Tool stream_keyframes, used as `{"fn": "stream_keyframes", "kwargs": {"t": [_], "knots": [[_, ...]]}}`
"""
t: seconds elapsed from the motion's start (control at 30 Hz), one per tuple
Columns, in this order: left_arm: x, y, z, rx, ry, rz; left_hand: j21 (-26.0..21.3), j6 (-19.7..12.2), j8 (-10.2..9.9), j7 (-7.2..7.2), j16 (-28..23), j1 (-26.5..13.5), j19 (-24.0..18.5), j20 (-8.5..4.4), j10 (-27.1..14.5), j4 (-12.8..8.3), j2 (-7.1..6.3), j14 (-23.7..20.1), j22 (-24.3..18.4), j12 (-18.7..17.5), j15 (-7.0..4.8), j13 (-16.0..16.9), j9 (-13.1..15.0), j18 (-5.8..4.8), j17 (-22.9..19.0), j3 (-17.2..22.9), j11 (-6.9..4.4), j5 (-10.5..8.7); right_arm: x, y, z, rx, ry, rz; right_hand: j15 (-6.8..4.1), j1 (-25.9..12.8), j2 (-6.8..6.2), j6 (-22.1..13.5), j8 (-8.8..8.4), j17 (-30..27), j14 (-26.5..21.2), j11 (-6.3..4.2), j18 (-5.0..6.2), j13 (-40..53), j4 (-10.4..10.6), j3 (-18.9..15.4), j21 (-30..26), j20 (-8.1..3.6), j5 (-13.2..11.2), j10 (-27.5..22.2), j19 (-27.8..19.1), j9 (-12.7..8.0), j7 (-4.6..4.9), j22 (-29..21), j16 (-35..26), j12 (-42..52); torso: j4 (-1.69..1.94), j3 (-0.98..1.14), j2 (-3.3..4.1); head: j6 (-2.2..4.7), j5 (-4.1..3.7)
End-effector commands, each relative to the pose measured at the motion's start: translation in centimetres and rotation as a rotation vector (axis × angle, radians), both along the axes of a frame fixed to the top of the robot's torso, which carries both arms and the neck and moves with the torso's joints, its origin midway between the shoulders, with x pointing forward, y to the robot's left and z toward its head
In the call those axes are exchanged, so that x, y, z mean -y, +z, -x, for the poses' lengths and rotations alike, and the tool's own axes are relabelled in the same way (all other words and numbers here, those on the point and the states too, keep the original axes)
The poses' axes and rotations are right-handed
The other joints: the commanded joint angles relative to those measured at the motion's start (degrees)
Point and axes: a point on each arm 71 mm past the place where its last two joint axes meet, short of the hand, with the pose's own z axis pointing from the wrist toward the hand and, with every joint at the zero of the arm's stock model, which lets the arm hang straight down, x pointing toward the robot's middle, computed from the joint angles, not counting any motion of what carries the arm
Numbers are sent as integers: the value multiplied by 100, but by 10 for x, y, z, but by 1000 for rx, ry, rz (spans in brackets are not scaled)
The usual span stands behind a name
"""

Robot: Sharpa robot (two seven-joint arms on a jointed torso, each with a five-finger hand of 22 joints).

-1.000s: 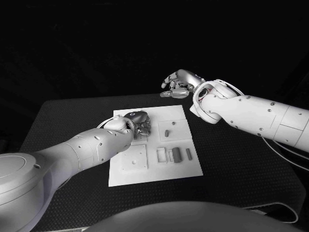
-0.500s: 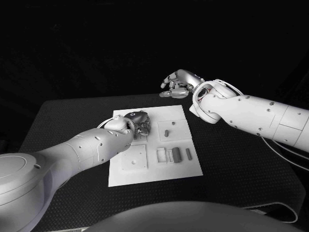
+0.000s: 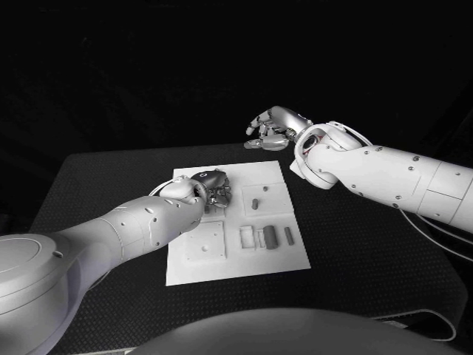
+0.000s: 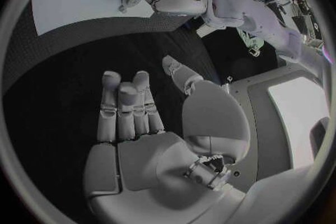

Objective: Assemble the parts on the task board

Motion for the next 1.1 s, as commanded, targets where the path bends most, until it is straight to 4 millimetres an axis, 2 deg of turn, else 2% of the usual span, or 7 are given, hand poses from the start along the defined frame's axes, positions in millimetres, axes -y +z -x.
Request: {"fn": "stream_keyframes", "kwargs": {"t": [0.03, 0.47, 0.67, 1.1], "knots": [[1, -2, 3, -28, 6, 55, 28, 32, 38, 1, 32, 78, 33, -46, 88, 3, -9, 60, 94, -8, -15, 14, 8, 571, -10, 51, 8, 44, -1, 0, 0, -2, 11, 3, 14, -5, 71, -69, 29, -5, 10, 0, 71, -6, -21, -25, -16, -29, 5, -28, 29, -7, 123, 59, 3, 31, 1, -1, 0, 0, -8], [0, 6, -1, -66, 86, 212, 44, -9, 19, 7, 35, 142, 102, -83, 245, -1, -18, 148, 85, -16, -60, 60, -6, 557, -37, 196, -36, 134, 1, 0, 0, -2, 8, 4, 14, -4, 72, -69, 31, -6, 10, 0, 71, -8, -23, -26, -17, -29, 6, -28, 29, -8, 123, 60, 3, 32, 5, -4, -1, 0, 11], [-1, 14, -5, -78, 106, 249, 41, -18, 15, 12, 31, 107, 103, -84, 240, 4, -20, 152, 85, -36, -55, 62, -8, 550, -42, 193, -32, 139, 1, 0, 0, -3, 8, 5, 14, -3, 72, -69, 32, -6, 10, 0, 71, -8, -25, -26, -17, -29, 6, -28, 28, -9, 123, 60, 3, 33, 4, 2, -5, 0, 20], [-8, 25, -13, -101, 148, 298, 40, -7, 24, 8, 28, 86, 108, -89, 257, 4, 2, 158, 84, -44, -58, 70, -5, 546, -47, 200, -35, 145, 2, 0, 0, -3, 6, 6, 14, -2, 72, -69, 33, -6, 10, 0, 71, -10, -27, -26, -17, -29, 6, -28, 28, -10, 123, 60, 4, 34, 8, -5, -1, 0, 33]]}}
